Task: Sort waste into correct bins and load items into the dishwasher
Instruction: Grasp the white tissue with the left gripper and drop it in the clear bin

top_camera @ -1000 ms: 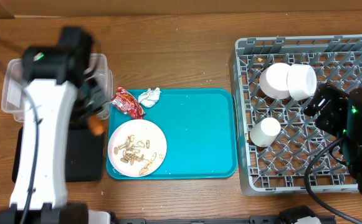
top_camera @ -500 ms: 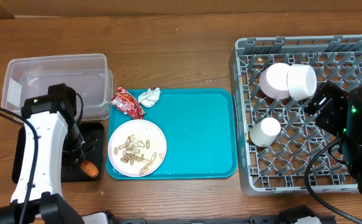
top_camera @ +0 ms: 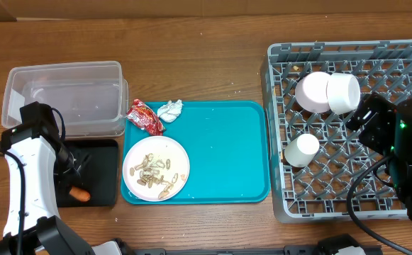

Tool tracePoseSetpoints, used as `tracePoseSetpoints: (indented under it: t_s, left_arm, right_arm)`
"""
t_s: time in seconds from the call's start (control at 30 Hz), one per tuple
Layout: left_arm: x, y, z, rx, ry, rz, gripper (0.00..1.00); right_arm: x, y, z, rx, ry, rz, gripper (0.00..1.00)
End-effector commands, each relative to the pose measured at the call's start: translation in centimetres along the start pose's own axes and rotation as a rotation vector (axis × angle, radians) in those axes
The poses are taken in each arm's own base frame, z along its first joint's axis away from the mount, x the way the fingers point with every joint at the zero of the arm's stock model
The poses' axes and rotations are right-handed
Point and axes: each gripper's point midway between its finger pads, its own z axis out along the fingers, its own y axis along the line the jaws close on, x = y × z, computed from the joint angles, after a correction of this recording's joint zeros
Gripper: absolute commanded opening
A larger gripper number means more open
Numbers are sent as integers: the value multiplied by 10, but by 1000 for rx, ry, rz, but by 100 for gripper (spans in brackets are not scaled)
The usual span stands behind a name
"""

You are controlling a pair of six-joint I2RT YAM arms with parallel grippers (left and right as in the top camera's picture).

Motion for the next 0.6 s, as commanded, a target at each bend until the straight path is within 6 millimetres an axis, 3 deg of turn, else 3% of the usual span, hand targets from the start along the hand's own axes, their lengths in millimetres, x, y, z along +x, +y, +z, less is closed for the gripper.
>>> tracePoseSetpoints:
  t_s: [0.0, 0.07, 0.17, 0.2, 0.27, 0.33, 0.37, 0.43, 0.47, 0.57]
  left_arm:
    - [8, -44, -37, 206, 8, 233, 56]
    - [30, -82, -66, 300, -35, 478, 57]
    - [83, -127, -83, 337, -129, 830, 65]
    - [115, -158, -89, 370, -223, 1042, 84]
    - [145, -209, -95, 394, -427, 1249, 100]
    - [160, -247, -84, 414, -512, 1343, 100]
    - [161, -260, -64, 400, -493, 1337, 100]
    - [160, -268, -39, 369, -458, 1333, 100]
    - [160, -274, -12, 328, -427, 1355, 98]
    - [159, -283, 12, 292, -428, 1373, 97]
  right_arm:
    - [-5, -3, -2, 9, -21, 14, 100]
    - [-5, -3, -2, 9, -21, 14, 100]
    - [-5, -3, -2, 9, -21, 14, 100]
    - [-5, -3, -2, 9, -21, 14, 100]
    - [-5, -3, -2, 9, -21, 14, 100]
    - [-5, -3, -2, 9, -21, 14, 100]
    - [-5, -3, -2, 9, -21, 14, 100]
    - [-5, -3, -2, 9, -21, 14, 100]
    - [-5, -3, -2, 9, -21, 14, 100]
    - [-5, -3, -2, 9, -21, 14, 100]
